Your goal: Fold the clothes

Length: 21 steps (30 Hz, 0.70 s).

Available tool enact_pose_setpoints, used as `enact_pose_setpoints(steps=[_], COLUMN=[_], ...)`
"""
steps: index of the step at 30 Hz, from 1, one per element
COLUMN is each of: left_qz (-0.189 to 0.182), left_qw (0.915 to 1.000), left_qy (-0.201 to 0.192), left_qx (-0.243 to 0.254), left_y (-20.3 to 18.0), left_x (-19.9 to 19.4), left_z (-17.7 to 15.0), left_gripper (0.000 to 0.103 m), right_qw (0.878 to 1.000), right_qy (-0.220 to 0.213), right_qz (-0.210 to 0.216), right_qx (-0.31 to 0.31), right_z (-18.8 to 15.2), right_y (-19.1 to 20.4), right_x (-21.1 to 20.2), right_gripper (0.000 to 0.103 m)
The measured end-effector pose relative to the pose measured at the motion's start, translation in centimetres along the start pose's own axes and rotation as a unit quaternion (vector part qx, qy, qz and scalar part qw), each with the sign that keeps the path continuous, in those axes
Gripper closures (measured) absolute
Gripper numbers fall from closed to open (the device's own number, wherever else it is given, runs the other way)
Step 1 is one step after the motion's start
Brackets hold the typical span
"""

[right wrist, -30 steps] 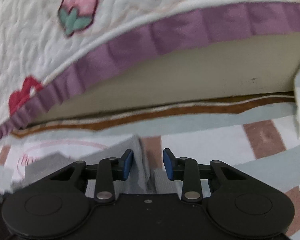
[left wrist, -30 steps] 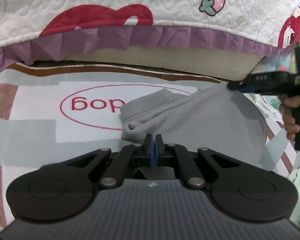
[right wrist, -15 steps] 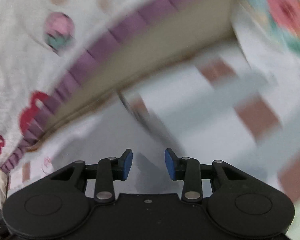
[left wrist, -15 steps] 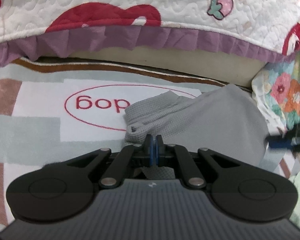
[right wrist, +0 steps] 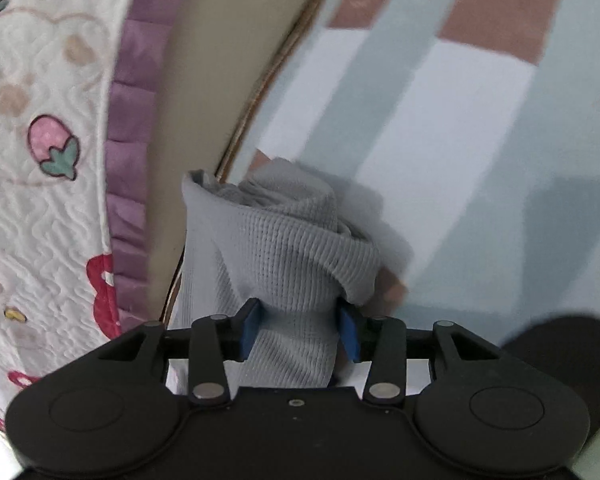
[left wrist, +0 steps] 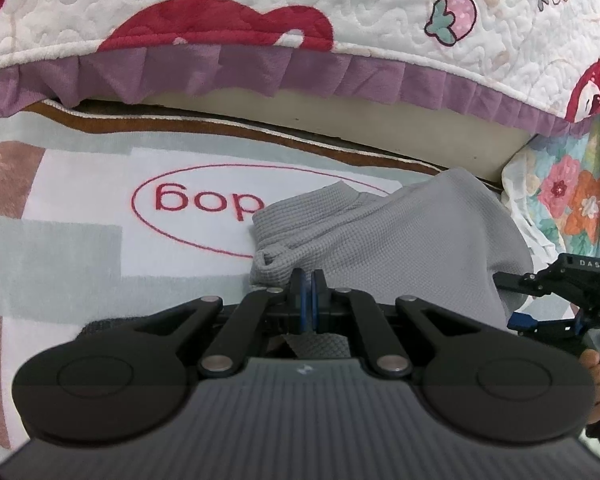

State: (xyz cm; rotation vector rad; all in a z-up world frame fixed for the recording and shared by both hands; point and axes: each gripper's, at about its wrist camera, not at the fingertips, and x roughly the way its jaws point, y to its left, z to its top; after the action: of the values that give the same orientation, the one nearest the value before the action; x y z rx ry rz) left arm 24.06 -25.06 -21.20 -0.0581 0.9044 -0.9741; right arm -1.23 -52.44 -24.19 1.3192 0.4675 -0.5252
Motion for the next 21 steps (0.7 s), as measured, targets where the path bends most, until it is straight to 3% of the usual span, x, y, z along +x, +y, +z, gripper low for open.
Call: enact_pose_setpoints(steps=[7, 13, 18, 21], left_qz=[-0.006, -0.004, -0.005, -0.001], left_qw=[0.9999, 0.9996, 0.9994, 0.9994], left_qy=[0.001, 0.011, 0.017, 0.018], left_qx=[-0.011, -0.025, -0.029, -0.028], left_y=[0.6, 0.7, 0.8, 0.6], left_x=[0.2, 0.0, 0.0, 0.0], left_z=[0.1, 0.3, 0.4, 0.4], left_gripper=[0.099, 0.099, 0.099, 0.099], right_qw=[0.999, 1.000, 1.000, 1.000], right_qy=[-0.021, 0.006, -0.002, -0.005], right_qz=[-0.002, -0.007, -0.019, -0.008], right_qx=[0.026, 0.027, -0.022, -0.016], right_z=[-0.1, 1.1, 0.3, 0.3], right_y=[-0.3, -0.8, -0.3, -1.1], right_x=[-1.3, -0.7, -1.7, -1.9], right_gripper=[0.054, 0.046, 0.045, 0.045])
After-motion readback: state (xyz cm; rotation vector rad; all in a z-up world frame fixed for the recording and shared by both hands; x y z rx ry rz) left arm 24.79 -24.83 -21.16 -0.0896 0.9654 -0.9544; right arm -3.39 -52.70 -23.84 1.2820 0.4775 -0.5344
